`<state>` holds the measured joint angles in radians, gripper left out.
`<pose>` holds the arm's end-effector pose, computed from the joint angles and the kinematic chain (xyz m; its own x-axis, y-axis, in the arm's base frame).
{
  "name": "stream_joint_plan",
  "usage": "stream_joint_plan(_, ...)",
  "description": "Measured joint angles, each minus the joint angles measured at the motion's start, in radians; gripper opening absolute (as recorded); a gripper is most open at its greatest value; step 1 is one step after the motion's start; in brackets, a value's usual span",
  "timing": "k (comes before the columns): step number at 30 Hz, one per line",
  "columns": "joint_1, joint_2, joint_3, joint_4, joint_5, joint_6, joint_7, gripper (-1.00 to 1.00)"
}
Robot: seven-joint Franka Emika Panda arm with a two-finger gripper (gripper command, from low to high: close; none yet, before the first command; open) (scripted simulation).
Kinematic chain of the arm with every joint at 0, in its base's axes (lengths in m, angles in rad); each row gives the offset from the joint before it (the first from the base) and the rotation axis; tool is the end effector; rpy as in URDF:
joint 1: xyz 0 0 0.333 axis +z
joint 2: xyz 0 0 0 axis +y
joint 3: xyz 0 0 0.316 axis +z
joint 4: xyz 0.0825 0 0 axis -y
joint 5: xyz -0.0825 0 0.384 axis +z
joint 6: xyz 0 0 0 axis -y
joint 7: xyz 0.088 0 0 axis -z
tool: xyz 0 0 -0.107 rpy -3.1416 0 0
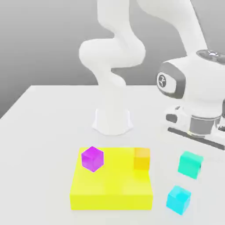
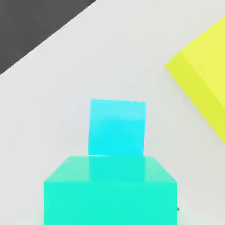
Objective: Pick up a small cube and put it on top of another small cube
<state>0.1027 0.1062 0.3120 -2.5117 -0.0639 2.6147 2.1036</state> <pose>0.4261 0.1915 0.2424 -0.0645 -0.9979 -0.0017 -0.9979 0.0645 -0.0023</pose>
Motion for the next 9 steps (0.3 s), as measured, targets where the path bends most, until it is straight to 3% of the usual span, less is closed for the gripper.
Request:
stream_joint_plan(5, 0.029, 0.141, -0.057, 0.019, -0.092, 0.117, 0.101, -1.00)
stream_joint_plan(6, 0.037, 0.164, -0.068, 0.020, -0.107, 0.138, 0.112, 1.00)
stream_joint_plan(9, 0.037, 0.164, -0.068, 0.020, -0.107, 0.138, 0.112, 1.00)
